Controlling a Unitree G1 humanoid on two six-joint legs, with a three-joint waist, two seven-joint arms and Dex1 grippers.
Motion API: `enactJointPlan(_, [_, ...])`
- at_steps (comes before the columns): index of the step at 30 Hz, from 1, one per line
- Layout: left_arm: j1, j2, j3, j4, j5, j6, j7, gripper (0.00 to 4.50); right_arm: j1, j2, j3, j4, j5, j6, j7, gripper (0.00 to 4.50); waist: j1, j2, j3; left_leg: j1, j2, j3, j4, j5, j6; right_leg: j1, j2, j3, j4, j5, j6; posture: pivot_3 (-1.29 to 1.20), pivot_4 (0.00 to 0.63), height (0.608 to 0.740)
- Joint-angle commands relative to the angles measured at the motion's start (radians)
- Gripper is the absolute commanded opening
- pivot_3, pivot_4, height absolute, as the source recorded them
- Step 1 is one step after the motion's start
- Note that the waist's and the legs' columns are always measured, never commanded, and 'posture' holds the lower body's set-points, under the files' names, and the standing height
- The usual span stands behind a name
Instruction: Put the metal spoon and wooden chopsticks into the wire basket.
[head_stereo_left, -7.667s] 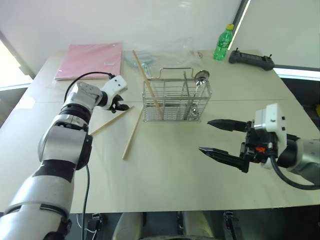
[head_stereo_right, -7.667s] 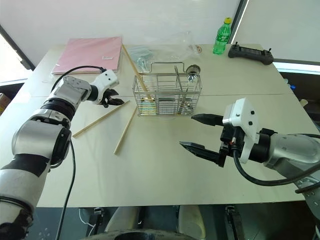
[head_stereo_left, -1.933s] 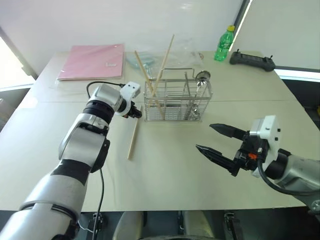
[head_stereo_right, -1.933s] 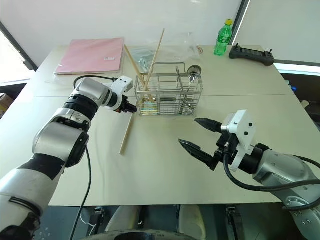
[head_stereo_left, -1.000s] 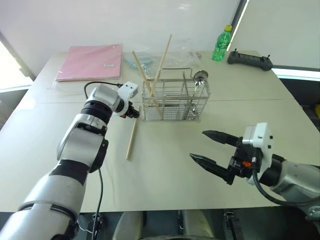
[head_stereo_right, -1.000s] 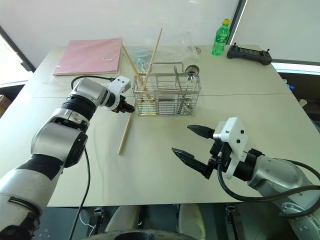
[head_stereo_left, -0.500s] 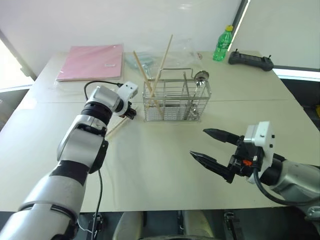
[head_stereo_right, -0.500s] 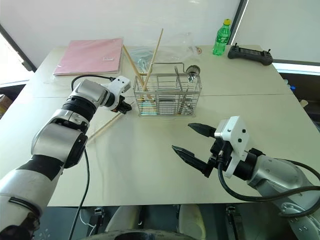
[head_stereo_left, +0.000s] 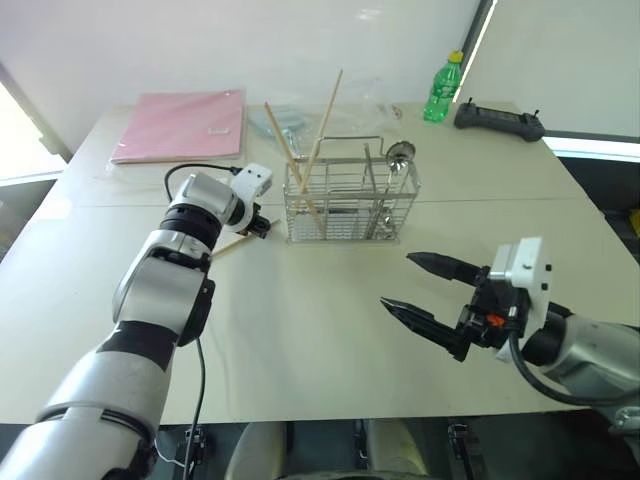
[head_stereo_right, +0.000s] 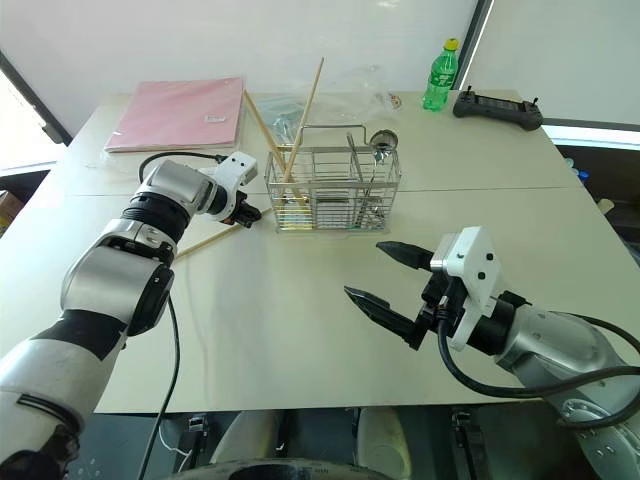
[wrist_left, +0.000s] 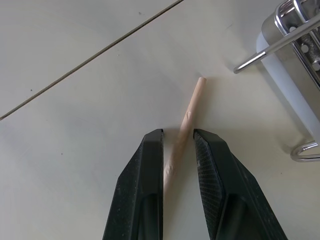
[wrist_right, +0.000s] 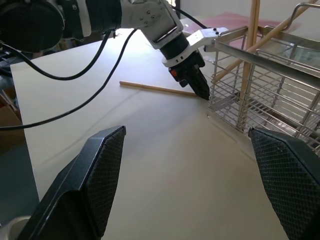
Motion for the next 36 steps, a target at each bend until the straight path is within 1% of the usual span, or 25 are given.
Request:
enactJointPlan(1, [0.019,0.008,0.0,0.038,0.021,-0.009,0.024,1.01,-0.025,-0.01,-0.013,-0.003,0.009,-0.016,0.006,4.05,0.0,0.0,0.0,0.0,0.0,0.0,0.0,0.0,0.0,0.0,0.0,0.0,0.0,0.0,0.0,0.0,0.15,0.728])
enactJointPlan(9, [0.009,0.016,0.002,0.103,0.037,-0.109,0.067,1.01,-0.071,-0.013,-0.011,0.01,0.006,-0.015,-0.002,4.05,0.001,0.001,-0.001,0.0,0.0,0.0,0.0,0.0,0.0,0.001,0.0,0.0,0.0,0.0,0.0,0.0,0.15,0.728])
enactJointPlan(10, [0.007,0.016,0.005,0.109,0.035,-0.117,0.073,1.24,-0.075,-0.016,-0.016,0.011,0.011,-0.012,-0.001,4.05,0.001,0.001,-0.001,0.001,0.0,0.0,0.0,0.0,0.0,0.001,0.0,0.0,0.0,0.0,0.0,0.0,0.15,0.728])
enactJointPlan(12, [0.005,0.012,0.008,0.12,0.033,-0.128,0.081,1.84,-0.079,-0.023,-0.025,0.015,0.018,-0.009,0.004,4.05,0.001,0.001,-0.001,0.001,0.0,0.0,0.0,0.0,0.0,0.0,0.0,0.0,0.0,0.0,0.0,0.0,0.15,0.728])
enactJointPlan(15, [0.007,0.005,0.011,0.129,0.033,-0.144,0.086,3.37,-0.089,-0.049,-0.054,0.029,0.041,0.0,0.017,4.05,0.002,0.001,-0.001,0.0,0.0,0.0,0.0,0.0,0.0,0.0,0.0,0.0,0.0,0.0,0.0,0.0,0.15,0.728])
enactJointPlan(16, [0.01,0.002,0.011,0.132,0.036,-0.149,0.085,3.78,-0.094,-0.061,-0.068,0.038,0.053,0.004,0.023,4.05,0.002,0.001,-0.001,0.0,0.0,0.0,0.0,0.0,0.0,0.0,0.0,0.0,0.0,0.0,0.0,0.0,0.15,0.728])
enactJointPlan(21, [0.042,-0.007,-0.003,0.149,0.06,-0.198,0.096,3.78,-0.113,-0.11,-0.103,0.064,0.099,0.024,0.039,4.05,0.005,0.001,-0.002,0.0,-0.001,0.0,0.0,0.0,0.0,0.001,-0.001,0.0,-0.001,0.0,0.0,0.0,0.15,0.728])
enactJointPlan(28, [0.038,-0.029,-0.018,0.158,0.086,-0.204,0.056,3.78,-0.123,-0.126,-0.101,0.069,0.115,0.03,0.037,4.05,0.004,0.004,-0.005,0.001,0.0,0.0,0.001,0.0,0.0,0.002,-0.001,0.0,-0.001,0.0,0.0,0.0,0.15,0.728])
enactJointPlan(34, [0.036,-0.029,-0.024,0.168,0.113,-0.219,0.046,3.78,-0.071,-0.126,-0.113,0.039,0.128,0.037,0.042,4.05,0.006,0.004,-0.005,0.0,-0.001,0.0,0.0,0.0,0.0,0.002,-0.001,0.0,-0.001,0.0,0.001,0.0,0.15,0.728])
enactJointPlan(36, [0.036,-0.031,-0.028,0.17,0.119,-0.219,0.034,3.26,-0.03,-0.134,-0.119,0.032,0.119,0.045,0.057,4.05,0.005,0.004,-0.005,0.0,-0.001,0.0,0.0,0.0,0.0,0.002,-0.001,0.0,-0.001,-0.001,0.001,0.0,0.15,0.728])
